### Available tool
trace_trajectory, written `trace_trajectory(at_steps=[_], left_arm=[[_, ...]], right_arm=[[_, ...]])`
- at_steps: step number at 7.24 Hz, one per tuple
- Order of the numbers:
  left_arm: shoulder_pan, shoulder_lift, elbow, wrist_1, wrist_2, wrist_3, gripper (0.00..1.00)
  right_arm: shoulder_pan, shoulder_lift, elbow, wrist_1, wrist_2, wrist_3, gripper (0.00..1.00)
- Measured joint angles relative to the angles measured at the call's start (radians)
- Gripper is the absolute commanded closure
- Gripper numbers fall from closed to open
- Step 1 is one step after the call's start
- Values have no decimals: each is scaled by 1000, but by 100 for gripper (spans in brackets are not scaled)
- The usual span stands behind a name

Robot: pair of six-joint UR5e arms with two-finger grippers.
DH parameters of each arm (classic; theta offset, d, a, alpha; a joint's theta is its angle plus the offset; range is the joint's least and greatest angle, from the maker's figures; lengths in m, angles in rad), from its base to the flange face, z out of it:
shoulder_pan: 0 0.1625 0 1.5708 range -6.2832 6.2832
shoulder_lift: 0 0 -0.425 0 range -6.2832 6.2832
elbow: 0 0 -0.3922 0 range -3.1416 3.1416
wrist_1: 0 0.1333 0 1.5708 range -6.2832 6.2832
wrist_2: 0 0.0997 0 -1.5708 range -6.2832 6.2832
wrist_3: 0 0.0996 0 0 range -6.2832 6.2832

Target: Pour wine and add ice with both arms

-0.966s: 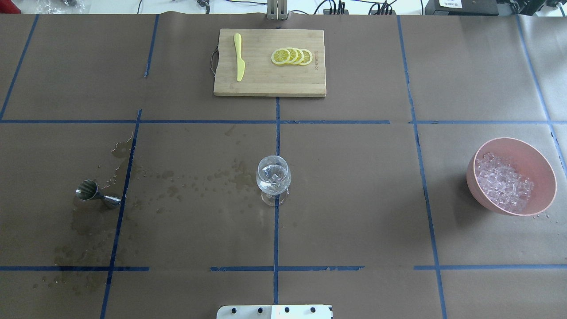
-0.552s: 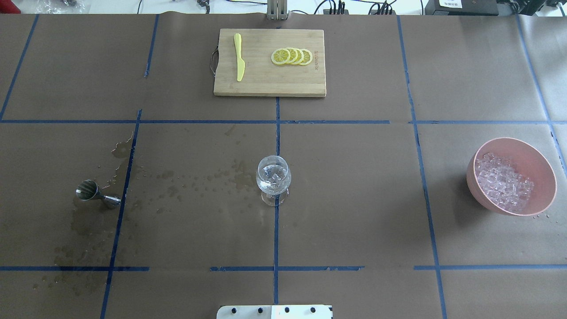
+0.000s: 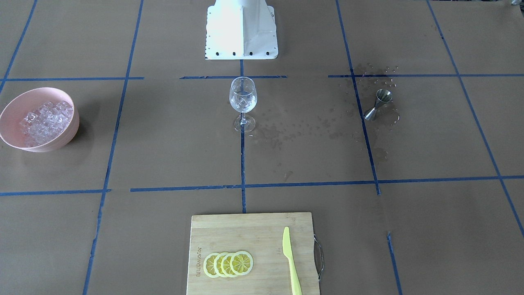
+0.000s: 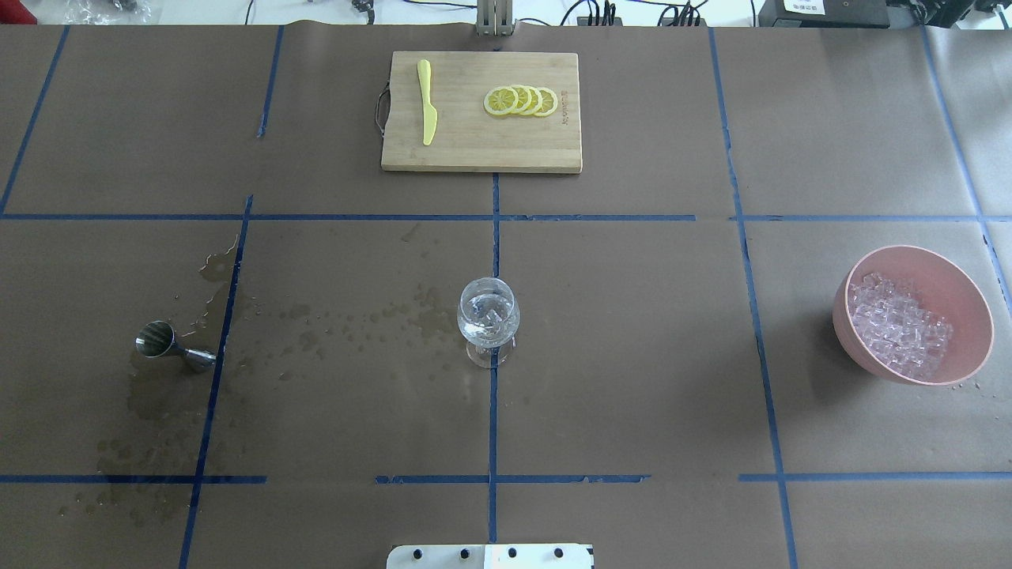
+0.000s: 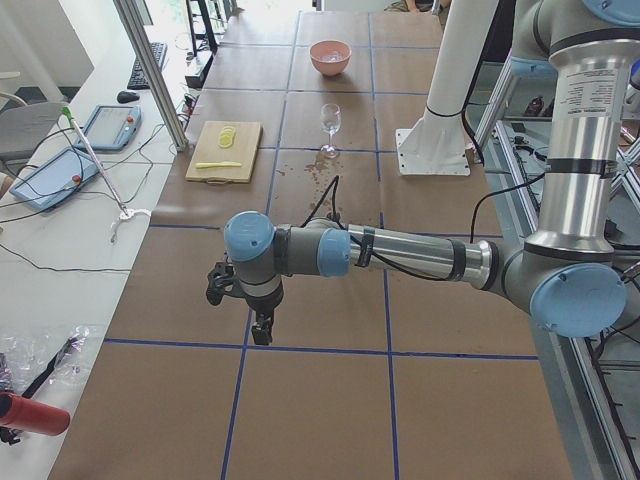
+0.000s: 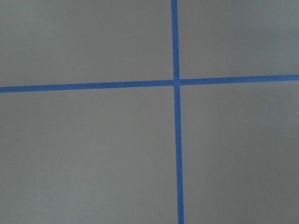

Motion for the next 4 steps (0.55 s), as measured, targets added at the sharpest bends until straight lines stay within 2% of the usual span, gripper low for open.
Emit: trace_trajectory(at_steps=[4], left_arm=[[-4,-6,1,-47,-39,-8,0]], right_arm=[[0,5,2,0,1,1,0]])
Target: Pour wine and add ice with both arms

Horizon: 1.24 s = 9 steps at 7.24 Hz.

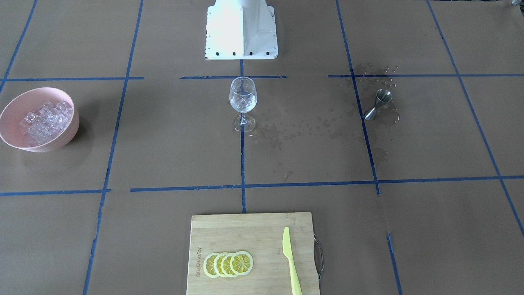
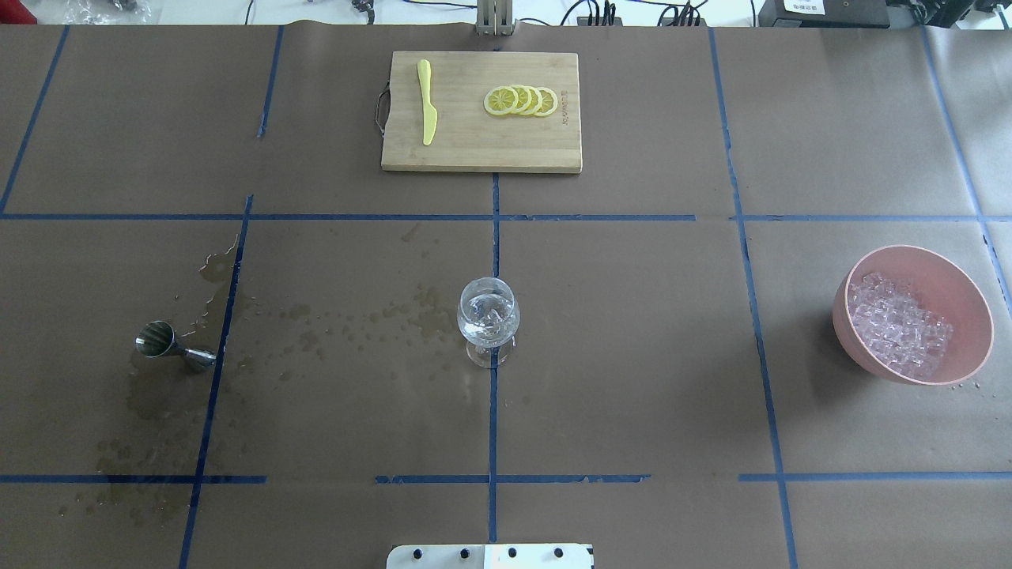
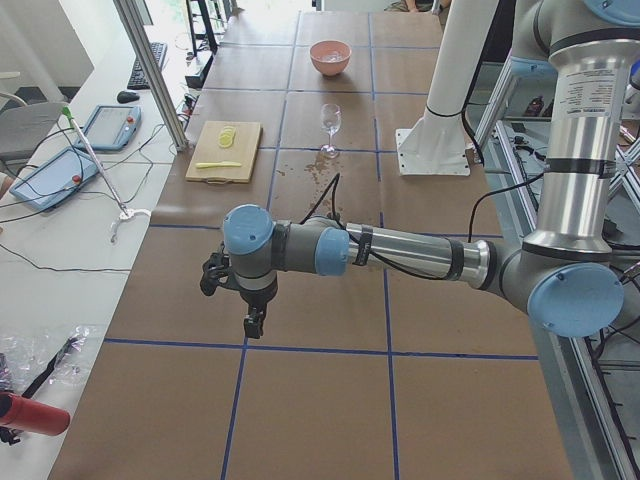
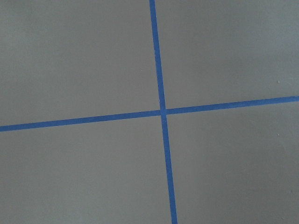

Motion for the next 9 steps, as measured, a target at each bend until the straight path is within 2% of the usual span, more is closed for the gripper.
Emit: trace_trajectory(at_steps=[2,9], left_arm=[[-1,0,1,0,-41,0,0],[-1,-2,4,-2,-49,-1,0]], right_arm=[[0,5,-1,0,0,0,0],[0,6,5,0,0,0,0]])
